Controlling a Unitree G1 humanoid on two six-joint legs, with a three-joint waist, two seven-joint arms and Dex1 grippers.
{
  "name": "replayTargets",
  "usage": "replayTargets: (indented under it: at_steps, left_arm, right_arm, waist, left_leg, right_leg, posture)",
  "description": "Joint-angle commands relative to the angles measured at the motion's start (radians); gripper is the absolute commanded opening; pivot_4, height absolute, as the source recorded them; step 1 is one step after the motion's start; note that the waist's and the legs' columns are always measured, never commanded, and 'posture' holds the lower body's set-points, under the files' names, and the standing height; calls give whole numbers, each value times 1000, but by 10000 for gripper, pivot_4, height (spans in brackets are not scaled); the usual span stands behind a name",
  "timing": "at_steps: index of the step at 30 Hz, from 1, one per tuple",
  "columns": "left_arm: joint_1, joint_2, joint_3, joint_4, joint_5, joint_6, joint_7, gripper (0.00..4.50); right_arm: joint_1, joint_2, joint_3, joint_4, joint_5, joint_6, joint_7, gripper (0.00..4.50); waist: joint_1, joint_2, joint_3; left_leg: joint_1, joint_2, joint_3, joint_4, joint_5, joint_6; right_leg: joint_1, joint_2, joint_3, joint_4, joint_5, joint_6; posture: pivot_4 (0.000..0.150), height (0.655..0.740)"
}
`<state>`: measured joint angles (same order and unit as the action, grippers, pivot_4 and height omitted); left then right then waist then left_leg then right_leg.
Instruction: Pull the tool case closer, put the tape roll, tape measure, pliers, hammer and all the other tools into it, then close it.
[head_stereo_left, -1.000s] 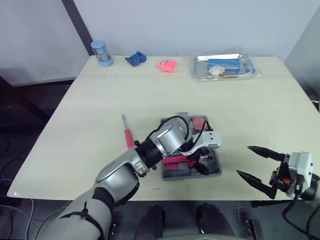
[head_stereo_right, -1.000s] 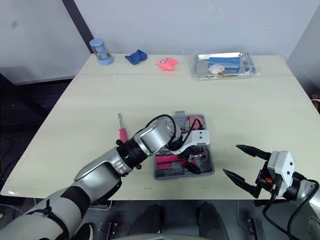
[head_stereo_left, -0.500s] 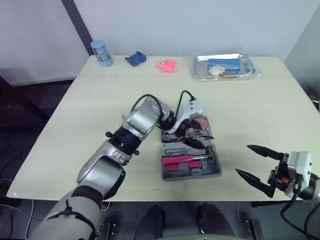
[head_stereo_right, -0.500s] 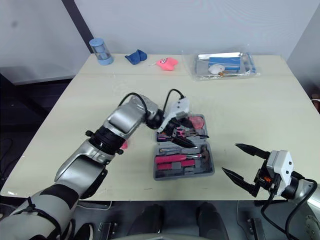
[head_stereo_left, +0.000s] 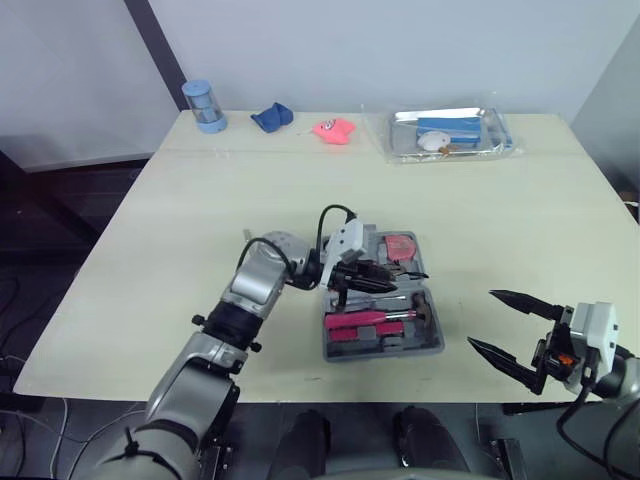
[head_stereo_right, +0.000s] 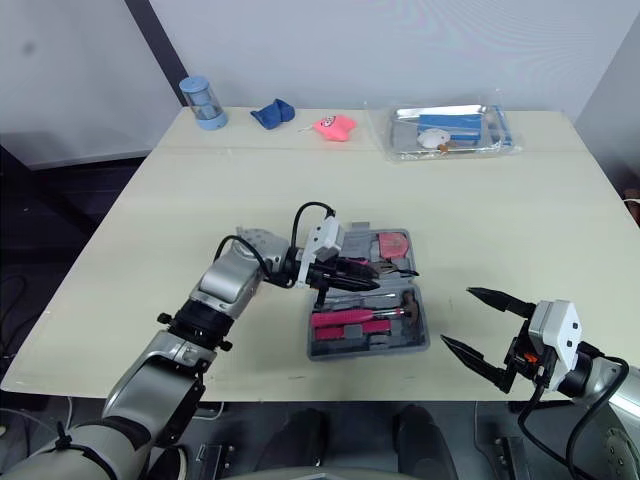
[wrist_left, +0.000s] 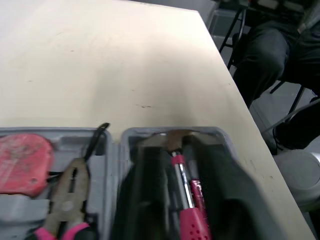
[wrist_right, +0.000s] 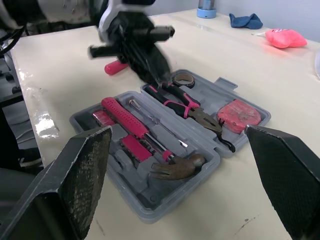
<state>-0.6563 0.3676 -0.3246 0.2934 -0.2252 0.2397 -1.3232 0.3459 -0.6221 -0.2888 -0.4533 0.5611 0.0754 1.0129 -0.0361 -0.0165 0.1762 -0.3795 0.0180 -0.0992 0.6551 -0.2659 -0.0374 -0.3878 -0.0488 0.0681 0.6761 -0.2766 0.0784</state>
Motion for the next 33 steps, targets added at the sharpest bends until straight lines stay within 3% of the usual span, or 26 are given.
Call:
replayTargets:
  at_steps: [1, 15, 33]
  left_arm:
    - [16, -7, -11, 7, 28, -78, 2, 715]
    - [88, -18, -122, 104, 235, -283, 94, 715]
    - [130, -15, -157, 127, 355, -273, 221, 715]
  right_arm:
    - [2, 1, -9, -19, 10, -19, 1, 45000]
    - [8, -1, -13, -3, -13, -27, 6, 45000]
    - [10, 4, -13, 34, -13, -68, 17, 45000]
  waist:
    - [0, 0, 0]
    - [0, 0, 0]
    - [0, 1, -2]
  left_leg:
    - [0, 0, 0, 0, 0, 0]
    - [0, 0, 0, 0, 0, 0]
    - [4, 0, 0, 0, 0, 0]
  right_leg:
    - [0, 0, 0, 0, 0, 0]
    - [0, 0, 0, 0, 0, 0]
    - [5, 0, 0, 0, 0, 0]
  posture:
    - [1500, 7400]
    - [1500, 7400]
    - [1500, 7400]
